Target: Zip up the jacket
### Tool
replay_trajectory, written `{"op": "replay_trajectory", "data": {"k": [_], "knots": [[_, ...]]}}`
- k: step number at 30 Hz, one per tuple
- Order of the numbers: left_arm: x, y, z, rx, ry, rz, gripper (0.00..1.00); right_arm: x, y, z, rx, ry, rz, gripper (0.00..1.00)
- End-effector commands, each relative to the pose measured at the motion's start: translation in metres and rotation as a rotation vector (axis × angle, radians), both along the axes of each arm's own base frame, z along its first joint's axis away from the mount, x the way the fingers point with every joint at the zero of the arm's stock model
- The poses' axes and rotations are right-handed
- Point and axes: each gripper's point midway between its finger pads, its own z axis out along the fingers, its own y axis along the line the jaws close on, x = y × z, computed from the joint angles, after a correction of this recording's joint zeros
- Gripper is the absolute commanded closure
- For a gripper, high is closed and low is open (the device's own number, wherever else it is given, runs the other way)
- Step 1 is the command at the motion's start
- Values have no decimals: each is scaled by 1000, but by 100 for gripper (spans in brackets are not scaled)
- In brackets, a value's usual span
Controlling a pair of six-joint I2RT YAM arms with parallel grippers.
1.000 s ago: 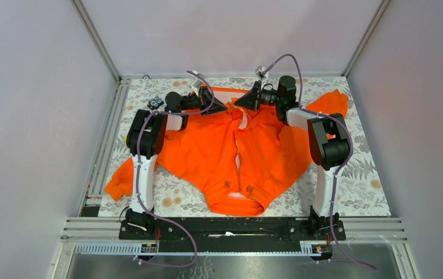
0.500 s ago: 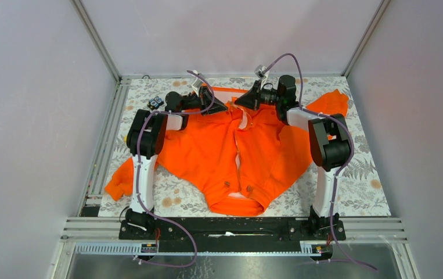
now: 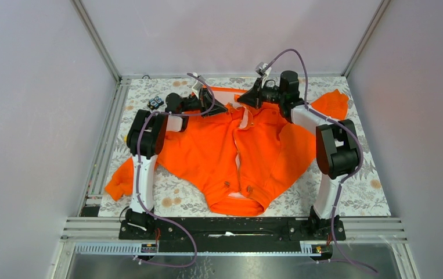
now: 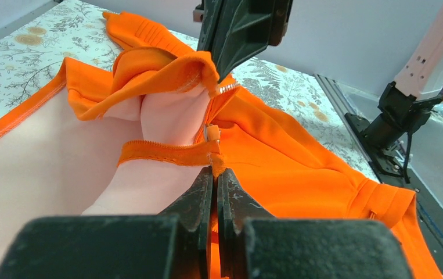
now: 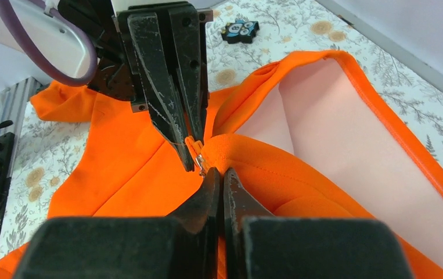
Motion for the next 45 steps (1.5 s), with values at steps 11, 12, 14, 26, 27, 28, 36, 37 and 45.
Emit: {"op": "replay_trajectory", "data": {"k": [11,12,14,26,27,28,36,37,45], "knots": [[-11,-13,-6,-22,-328,12,100,-7,-6,-1,-202,-127,38,100],[-11,-13,-5,-21,-327,9,100,-9,-4,-2,-208,-139,45,100],[-13,-13,-4,-21,-332,7,100,-15,1,-2,-223,-179,68,100],[-17,-10,-5,-10,-339,-9,100,-12,-7,0,-170,-212,39,100],[-17,-9,-6,-9,-335,-7,100,-11,-12,5,-145,-204,25,100],[-16,-8,-7,-8,-332,-6,100,-11,-16,10,-117,-203,18,100],[-14,-8,-6,-10,-319,-7,100,-22,-19,5,-118,-209,71,100],[-14,-8,-7,-9,-316,-9,100,-22,-18,5,-117,-211,74,100],[-15,-8,-7,-7,-309,-16,100,-20,-3,0,-146,-235,60,100]]}}
